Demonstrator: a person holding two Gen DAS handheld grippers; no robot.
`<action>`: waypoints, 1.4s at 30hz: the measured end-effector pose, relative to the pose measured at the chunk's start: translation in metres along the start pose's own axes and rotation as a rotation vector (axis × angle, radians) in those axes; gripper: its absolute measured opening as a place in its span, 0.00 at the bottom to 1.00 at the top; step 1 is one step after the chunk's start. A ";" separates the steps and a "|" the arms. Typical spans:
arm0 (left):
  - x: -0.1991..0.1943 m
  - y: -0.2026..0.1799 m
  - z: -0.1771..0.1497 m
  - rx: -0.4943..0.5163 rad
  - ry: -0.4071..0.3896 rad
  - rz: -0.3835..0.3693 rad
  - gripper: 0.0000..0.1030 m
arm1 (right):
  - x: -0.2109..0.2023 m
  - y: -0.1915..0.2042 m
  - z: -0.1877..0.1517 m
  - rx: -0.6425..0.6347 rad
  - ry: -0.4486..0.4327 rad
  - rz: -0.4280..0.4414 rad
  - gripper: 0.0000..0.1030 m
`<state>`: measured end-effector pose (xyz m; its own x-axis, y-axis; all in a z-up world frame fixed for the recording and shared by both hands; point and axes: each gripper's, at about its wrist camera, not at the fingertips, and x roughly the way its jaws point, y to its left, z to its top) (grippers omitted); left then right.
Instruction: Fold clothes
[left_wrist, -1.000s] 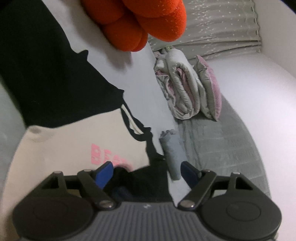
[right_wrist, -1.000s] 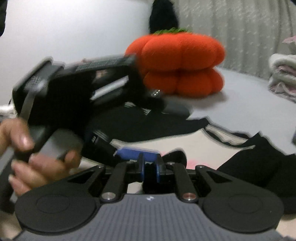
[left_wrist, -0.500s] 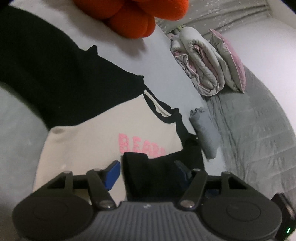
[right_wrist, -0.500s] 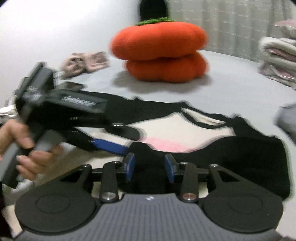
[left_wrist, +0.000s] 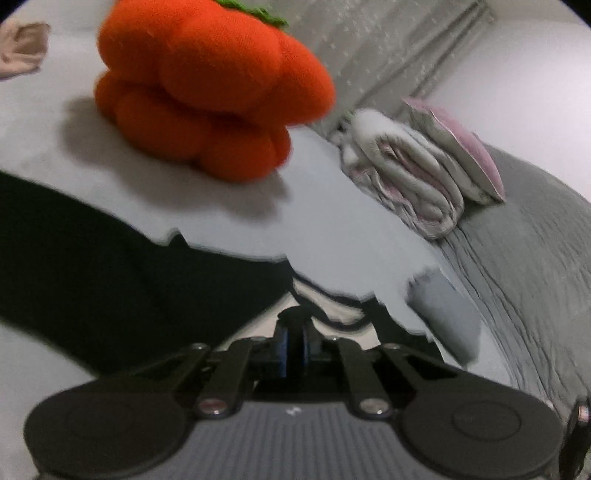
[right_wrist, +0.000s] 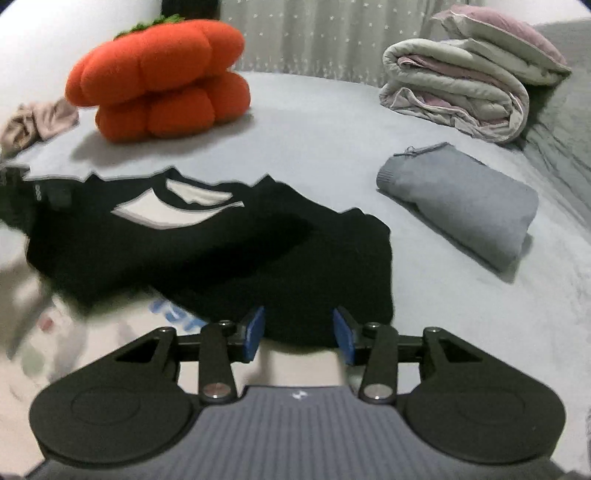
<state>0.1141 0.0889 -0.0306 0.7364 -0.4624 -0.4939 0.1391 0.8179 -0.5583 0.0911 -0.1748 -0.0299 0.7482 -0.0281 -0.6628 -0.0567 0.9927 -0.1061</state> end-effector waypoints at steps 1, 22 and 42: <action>-0.002 0.005 0.006 -0.009 -0.014 0.007 0.07 | 0.001 -0.002 -0.001 -0.004 -0.001 -0.007 0.51; -0.007 0.077 0.025 -0.234 -0.004 0.079 0.21 | 0.006 -0.045 0.008 0.311 -0.064 0.089 0.53; 0.008 0.063 0.022 -0.123 -0.059 -0.035 0.02 | 0.065 -0.057 0.031 0.370 -0.178 0.033 0.10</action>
<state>0.1435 0.1440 -0.0550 0.7707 -0.4658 -0.4347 0.0857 0.7519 -0.6537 0.1635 -0.2300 -0.0443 0.8544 -0.0069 -0.5196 0.1344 0.9688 0.2082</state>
